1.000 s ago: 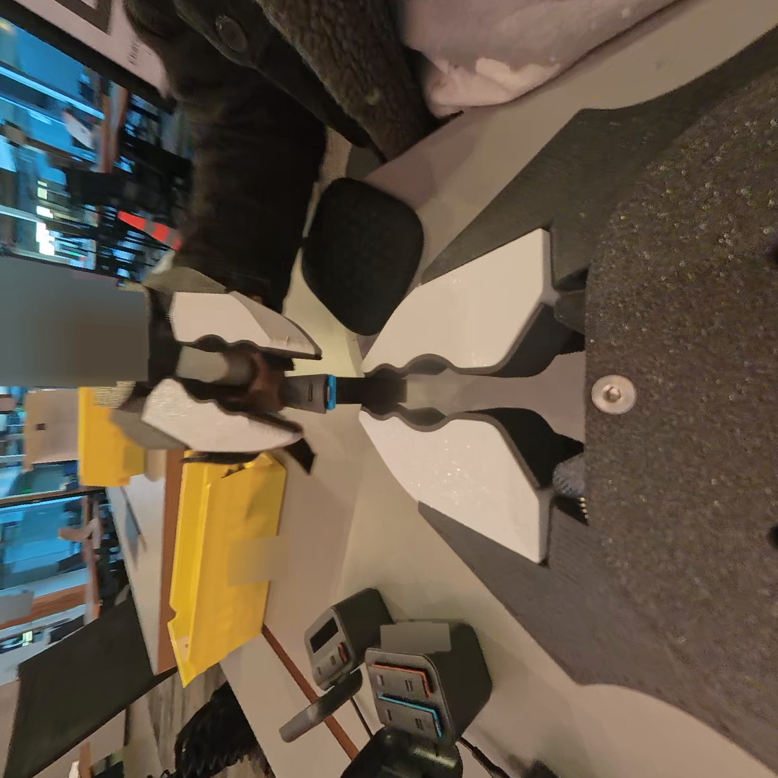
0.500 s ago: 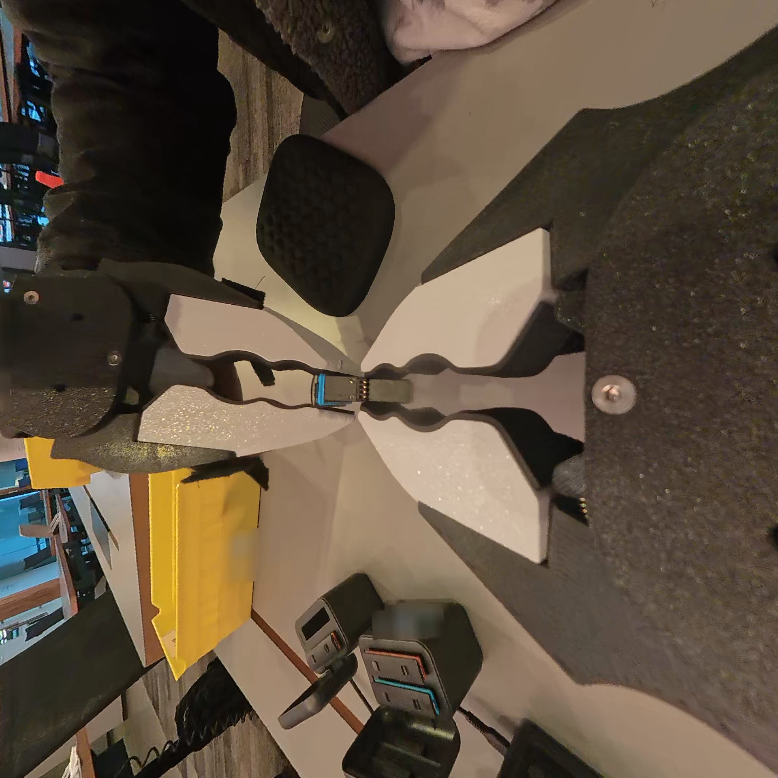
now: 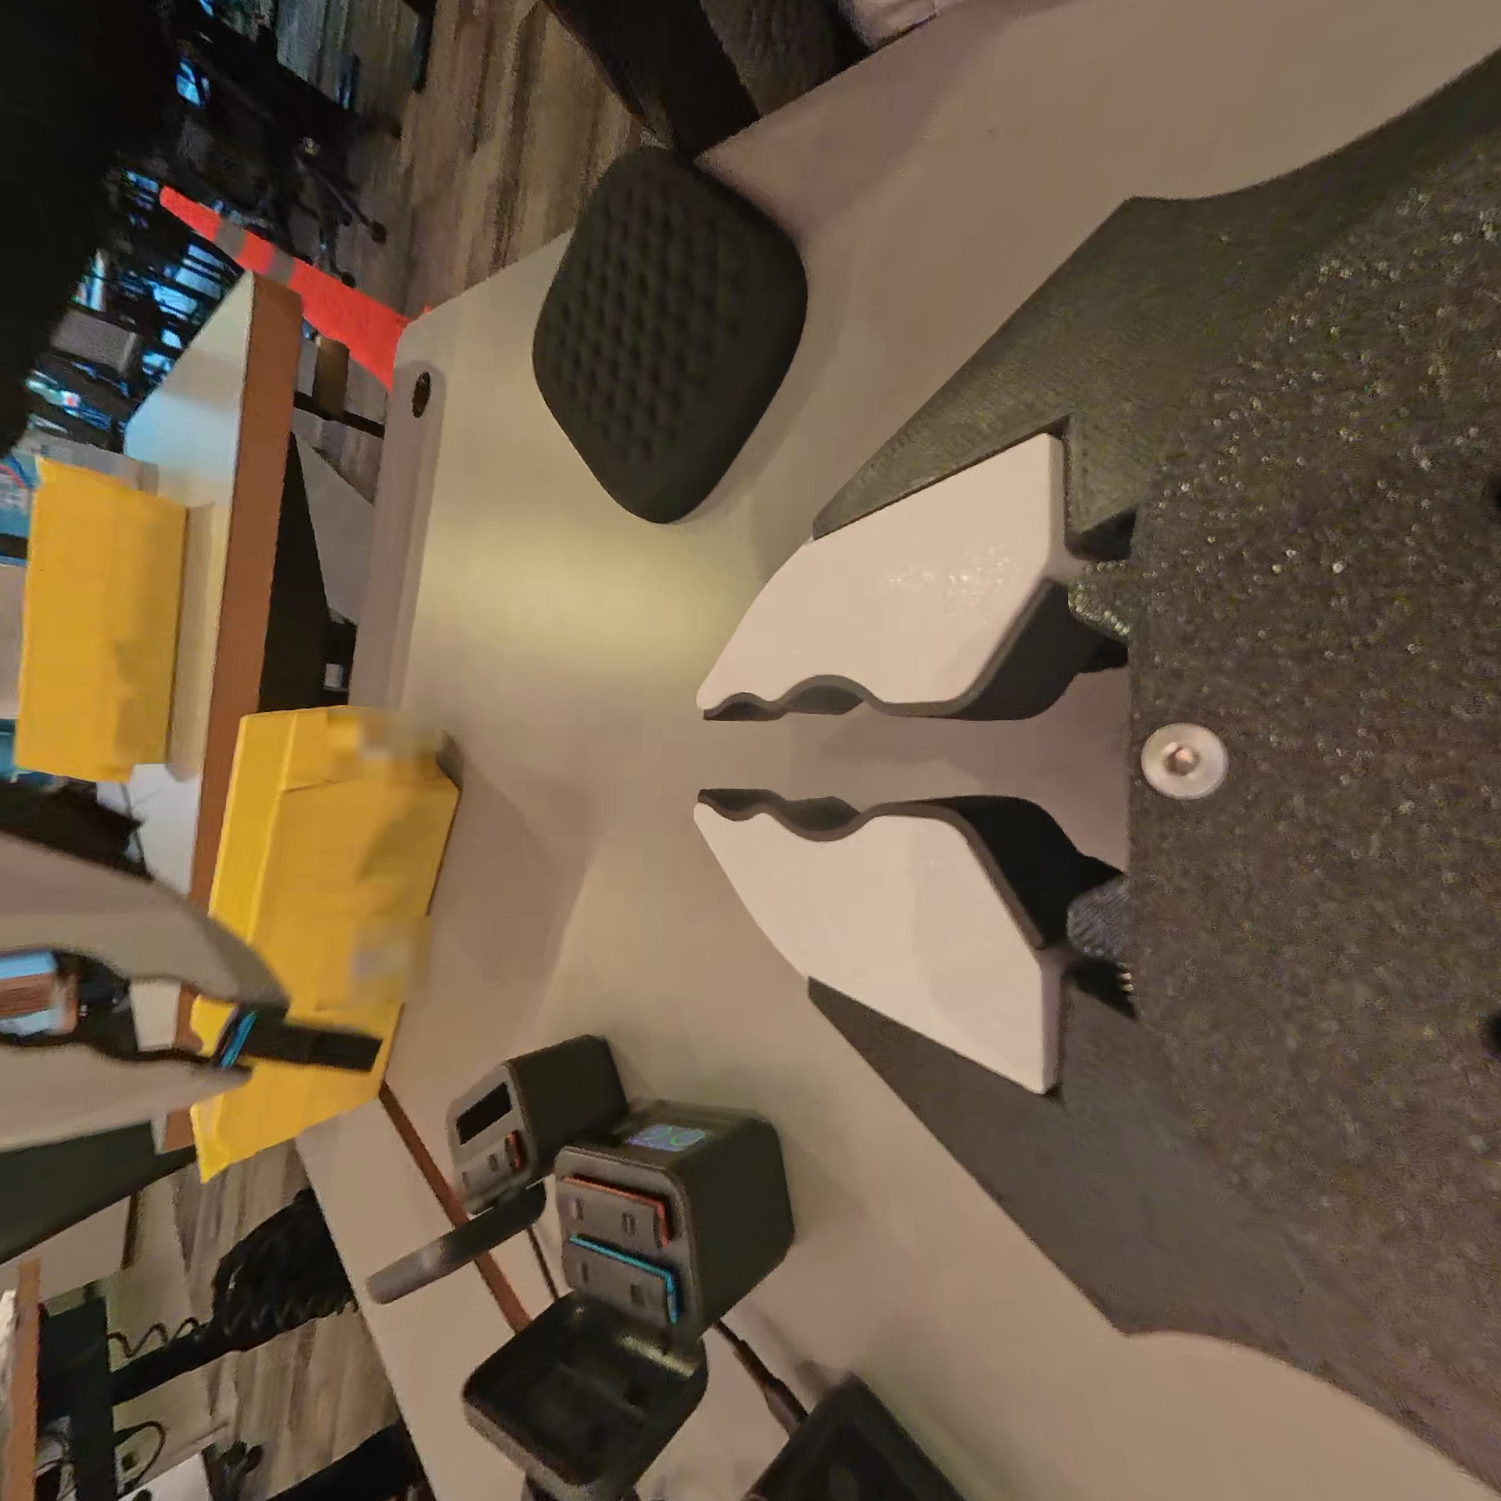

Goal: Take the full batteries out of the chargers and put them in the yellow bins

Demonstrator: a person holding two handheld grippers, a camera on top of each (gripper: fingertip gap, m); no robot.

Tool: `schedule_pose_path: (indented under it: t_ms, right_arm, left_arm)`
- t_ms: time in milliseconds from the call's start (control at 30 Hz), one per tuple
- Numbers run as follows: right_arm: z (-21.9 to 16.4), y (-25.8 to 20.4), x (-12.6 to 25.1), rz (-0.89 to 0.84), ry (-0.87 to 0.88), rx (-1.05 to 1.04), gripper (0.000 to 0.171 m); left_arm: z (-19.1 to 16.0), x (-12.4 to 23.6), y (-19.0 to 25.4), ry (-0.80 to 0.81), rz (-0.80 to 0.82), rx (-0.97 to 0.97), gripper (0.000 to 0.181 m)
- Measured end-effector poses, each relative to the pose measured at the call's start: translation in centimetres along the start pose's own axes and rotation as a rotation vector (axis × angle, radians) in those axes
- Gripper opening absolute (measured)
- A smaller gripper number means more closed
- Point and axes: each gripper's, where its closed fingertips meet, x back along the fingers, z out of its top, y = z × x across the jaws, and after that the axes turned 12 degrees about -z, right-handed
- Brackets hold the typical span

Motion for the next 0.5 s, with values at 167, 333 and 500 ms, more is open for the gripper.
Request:
schedule_pose_path:
  t_ms: [167,333,500]
  right_arm:
    - [-3.2,1.2,-3.3,0.078,-0.065,0.127,0.015]
    - [-4.5,1.0,-5.9,0.151,-0.075,0.231,0.015]
    - [-4.6,0.3,-7.1,0.214,-0.065,0.313,0.015]
  left_arm:
    - [-1.1,-0.5,-0.2,-0.034,0.002,0.002,0.015]
    - [-2.0,-0.9,-0.4,-0.054,-0.012,0.023,0.013]
    - [-2.2,-1.0,-0.5,-0.053,-0.015,0.035,0.012]
